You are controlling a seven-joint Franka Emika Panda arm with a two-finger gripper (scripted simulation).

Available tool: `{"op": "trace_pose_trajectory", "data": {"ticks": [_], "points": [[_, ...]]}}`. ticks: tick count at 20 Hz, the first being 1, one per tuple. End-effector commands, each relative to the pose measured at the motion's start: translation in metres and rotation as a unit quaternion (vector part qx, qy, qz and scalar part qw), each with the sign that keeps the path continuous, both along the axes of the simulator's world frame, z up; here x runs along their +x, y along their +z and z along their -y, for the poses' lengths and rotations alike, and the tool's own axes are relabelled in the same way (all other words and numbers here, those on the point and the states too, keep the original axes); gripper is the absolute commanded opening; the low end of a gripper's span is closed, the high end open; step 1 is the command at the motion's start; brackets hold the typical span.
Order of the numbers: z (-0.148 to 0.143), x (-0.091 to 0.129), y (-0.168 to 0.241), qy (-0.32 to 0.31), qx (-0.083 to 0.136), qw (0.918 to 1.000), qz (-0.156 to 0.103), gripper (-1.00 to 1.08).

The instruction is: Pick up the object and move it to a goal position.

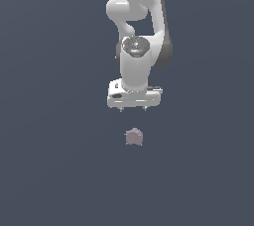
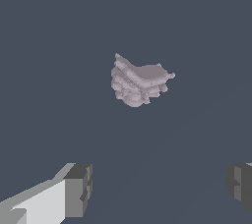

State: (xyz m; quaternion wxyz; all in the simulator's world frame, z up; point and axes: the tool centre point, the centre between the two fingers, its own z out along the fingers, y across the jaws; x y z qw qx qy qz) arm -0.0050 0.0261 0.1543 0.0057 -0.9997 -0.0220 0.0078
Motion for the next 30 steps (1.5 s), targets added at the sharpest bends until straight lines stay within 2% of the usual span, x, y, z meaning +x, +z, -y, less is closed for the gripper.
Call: {"op": "trace_pose_trajectory", "data": {"ticks": [1, 10, 17, 25, 30], "points": [[0.0, 0.0, 0.0, 0.0, 0.0, 1.0, 0.0, 1.0], [-0.021, -0.001, 0.009, -0.01, 0.012, 0.9999, -0.002, 1.0], [-0.02, 0.0, 0.008, 0.001, 0.011, 0.9999, -0.001, 1.0], [-0.019, 0.006, 0.003, 0.053, 0.009, 0.9986, 0.0, 1.0], [-0.019, 0.011, -0.002, 0.106, 0.007, 0.9943, 0.001, 1.0]]}}
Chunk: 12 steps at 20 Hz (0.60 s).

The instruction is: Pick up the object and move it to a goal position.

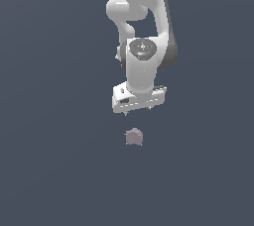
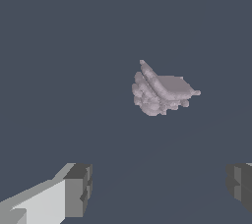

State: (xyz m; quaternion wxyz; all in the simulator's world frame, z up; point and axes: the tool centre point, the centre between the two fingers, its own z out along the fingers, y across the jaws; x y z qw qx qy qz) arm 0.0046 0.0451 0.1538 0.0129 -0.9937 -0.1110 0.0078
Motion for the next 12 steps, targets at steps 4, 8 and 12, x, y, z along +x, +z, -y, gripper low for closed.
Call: {"op": "trace_pose_trajectory", "data": {"ticks": [4, 8, 12], "points": [[0.001, 0.007, -0.007, 0.072, -0.002, 0.9974, 0.002, 1.0], [0.002, 0.013, -0.013, 0.129, -0.003, 0.9917, 0.003, 1.0], [0.002, 0.019, -0.018, 0.185, -0.004, 0.9827, 0.004, 1.0]]}}
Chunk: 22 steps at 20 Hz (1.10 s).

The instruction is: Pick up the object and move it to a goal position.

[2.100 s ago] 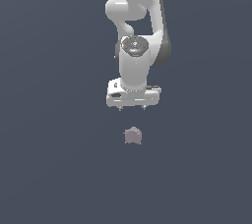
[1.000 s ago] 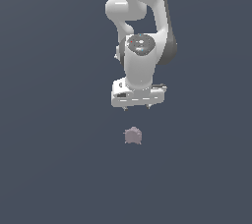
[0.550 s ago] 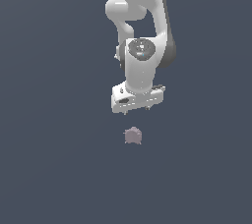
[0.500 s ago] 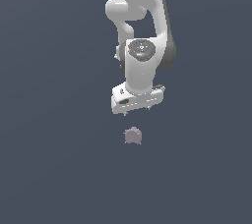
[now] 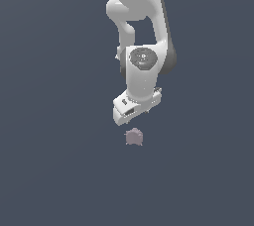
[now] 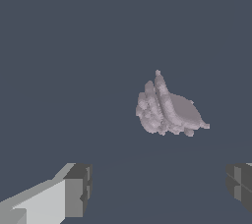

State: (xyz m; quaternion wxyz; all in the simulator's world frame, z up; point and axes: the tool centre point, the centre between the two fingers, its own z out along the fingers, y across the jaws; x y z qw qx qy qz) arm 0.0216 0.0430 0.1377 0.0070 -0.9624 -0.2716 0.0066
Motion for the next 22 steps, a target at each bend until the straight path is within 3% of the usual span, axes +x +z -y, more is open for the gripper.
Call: {"op": "trace_pose_trajectory", "data": {"ticks": [1, 11, 22], "points": [[0.001, 0.004, -0.004, 0.036, -0.001, 0.9993, 0.001, 1.0], [0.003, 0.018, -0.018, 0.177, -0.002, 0.9843, 0.004, 1.0], [0.006, 0.032, -0.032, 0.317, -0.002, 0.9482, 0.007, 1.0]]}}
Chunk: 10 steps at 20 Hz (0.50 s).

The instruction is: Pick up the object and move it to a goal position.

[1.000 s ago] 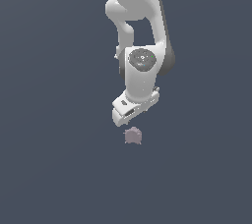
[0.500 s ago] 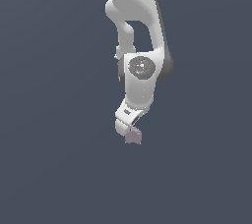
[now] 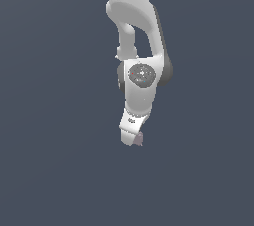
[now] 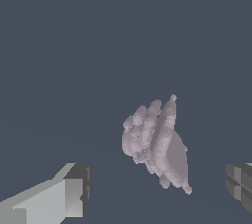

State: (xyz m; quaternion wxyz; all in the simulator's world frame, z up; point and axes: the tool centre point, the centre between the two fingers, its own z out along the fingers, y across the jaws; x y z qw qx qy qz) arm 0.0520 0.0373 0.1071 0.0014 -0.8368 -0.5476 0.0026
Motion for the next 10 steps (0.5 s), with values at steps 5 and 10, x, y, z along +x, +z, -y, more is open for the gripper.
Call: {"op": "trace_pose_trajectory", "data": {"ticks": [5, 10], "points": [[0.0015, 0.0062, -0.0061, 0.063, 0.0, 0.998, 0.002, 1.0], [0.0022, 0.0087, -0.0088, 0.089, 0.0, 0.9961, 0.003, 1.0]]}}
